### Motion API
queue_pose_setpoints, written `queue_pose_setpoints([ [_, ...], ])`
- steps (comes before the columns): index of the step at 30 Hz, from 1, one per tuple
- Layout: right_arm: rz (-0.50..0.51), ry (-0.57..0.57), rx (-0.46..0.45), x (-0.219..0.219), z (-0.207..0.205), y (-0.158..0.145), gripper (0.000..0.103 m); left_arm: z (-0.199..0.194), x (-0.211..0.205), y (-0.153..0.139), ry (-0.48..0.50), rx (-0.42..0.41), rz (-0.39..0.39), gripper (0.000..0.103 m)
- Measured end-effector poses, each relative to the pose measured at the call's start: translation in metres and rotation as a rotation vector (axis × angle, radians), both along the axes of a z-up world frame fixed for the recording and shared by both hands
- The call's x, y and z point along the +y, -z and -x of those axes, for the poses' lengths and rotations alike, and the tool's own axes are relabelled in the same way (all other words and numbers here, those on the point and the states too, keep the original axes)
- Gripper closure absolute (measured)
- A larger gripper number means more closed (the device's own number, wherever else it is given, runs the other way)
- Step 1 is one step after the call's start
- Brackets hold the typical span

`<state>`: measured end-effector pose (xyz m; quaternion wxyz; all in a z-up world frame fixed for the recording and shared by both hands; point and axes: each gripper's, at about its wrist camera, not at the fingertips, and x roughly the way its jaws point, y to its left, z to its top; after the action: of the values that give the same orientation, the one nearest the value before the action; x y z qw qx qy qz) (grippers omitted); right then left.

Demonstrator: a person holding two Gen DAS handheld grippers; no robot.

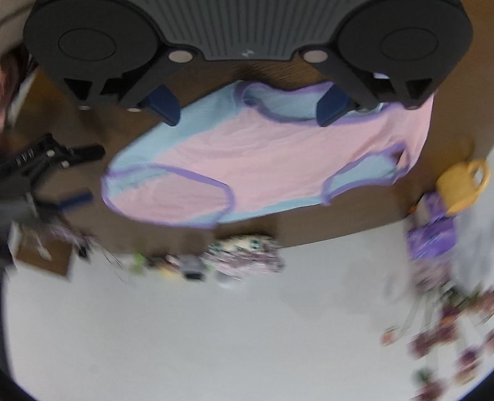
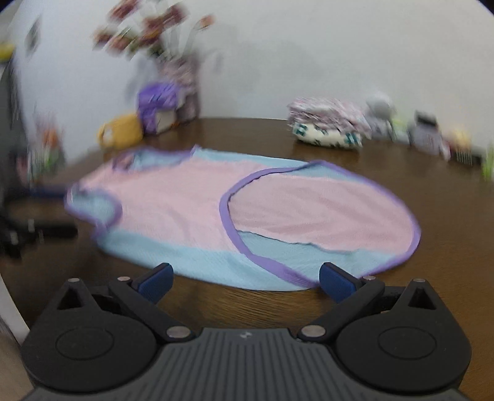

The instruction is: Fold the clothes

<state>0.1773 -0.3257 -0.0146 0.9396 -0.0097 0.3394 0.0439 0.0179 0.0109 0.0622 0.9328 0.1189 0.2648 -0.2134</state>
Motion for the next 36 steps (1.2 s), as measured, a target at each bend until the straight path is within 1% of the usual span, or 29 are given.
queue_pose_setpoints([
  [1,0.000,0.000,0.000,0.000,0.000,0.000,0.005,-0.001,-0.005,-0.001,0.036,-0.002,-0.045,0.021],
  [2,0.000,0.000,0.000,0.000,0.000,0.000,0.008,-0.002,-0.010,-0.001,0.082,-0.007,-0.092,0.027],
  [3,0.000,0.000,0.000,0.000,0.000,0.000,0.016,-0.003,-0.016,-0.001,0.125,-0.009,-0.138,0.032],
  [4,0.000,0.000,0.000,0.000,0.000,0.000,0.025,-0.004,-0.022,0.000,0.164,-0.007,-0.181,0.035],
  [5,0.000,0.000,0.000,0.000,0.000,0.000,0.029,-0.004,-0.027,0.001,0.204,-0.005,-0.225,0.039],
  [6,0.000,-0.001,0.000,0.001,0.000,0.000,0.036,-0.004,-0.032,0.001,0.244,-0.005,-0.271,0.044],
  [8,0.000,-0.001,0.000,0.001,0.000,0.000,0.045,-0.004,-0.039,0.002,0.305,-0.014,-0.349,0.048],
  [9,0.000,-0.001,0.000,0.001,0.000,0.000,0.054,-0.003,-0.042,0.002,0.336,-0.020,-0.384,0.051],
  [10,0.000,-0.001,0.000,0.001,0.000,0.000,0.059,-0.003,-0.045,0.002,0.364,-0.022,-0.417,0.052],
  [14,-0.001,-0.001,0.000,0.001,0.000,0.000,0.061,-0.010,-0.049,0.003,0.457,0.010,-0.525,0.069],
  [17,-0.001,-0.002,0.000,0.001,0.000,0.000,0.061,-0.016,-0.053,0.008,0.537,0.045,-0.597,0.074],
  [20,-0.001,-0.002,0.000,0.002,0.001,0.000,0.061,-0.026,-0.055,0.013,0.596,0.082,-0.638,0.075],
  [21,-0.001,-0.002,0.000,0.002,0.001,0.000,0.062,-0.029,-0.054,0.014,0.607,0.089,-0.642,0.077],
  [22,-0.001,-0.002,0.000,0.002,0.001,0.000,0.067,-0.032,-0.052,0.014,0.616,0.097,-0.642,0.077],
  [24,-0.001,-0.002,0.000,0.002,0.001,0.000,0.073,-0.039,-0.048,0.013,0.626,0.116,-0.630,0.077],
  [27,-0.001,-0.002,0.000,0.002,0.001,0.000,0.076,-0.043,-0.043,0.012,0.647,0.133,-0.612,0.081],
  [28,-0.001,-0.003,0.000,0.002,0.001,0.000,0.080,-0.044,-0.041,0.012,0.655,0.138,-0.606,0.082],
  [30,-0.001,-0.003,0.000,0.003,0.001,0.000,0.083,-0.046,-0.038,0.011,0.667,0.146,-0.595,0.085],
  [32,-0.001,-0.003,0.000,0.003,0.001,0.000,0.084,-0.049,-0.035,0.011,0.672,0.148,-0.588,0.088],
  [36,-0.001,-0.003,0.000,0.003,0.001,0.000,0.084,-0.052,-0.031,0.011,0.691,0.144,-0.567,0.088],
])
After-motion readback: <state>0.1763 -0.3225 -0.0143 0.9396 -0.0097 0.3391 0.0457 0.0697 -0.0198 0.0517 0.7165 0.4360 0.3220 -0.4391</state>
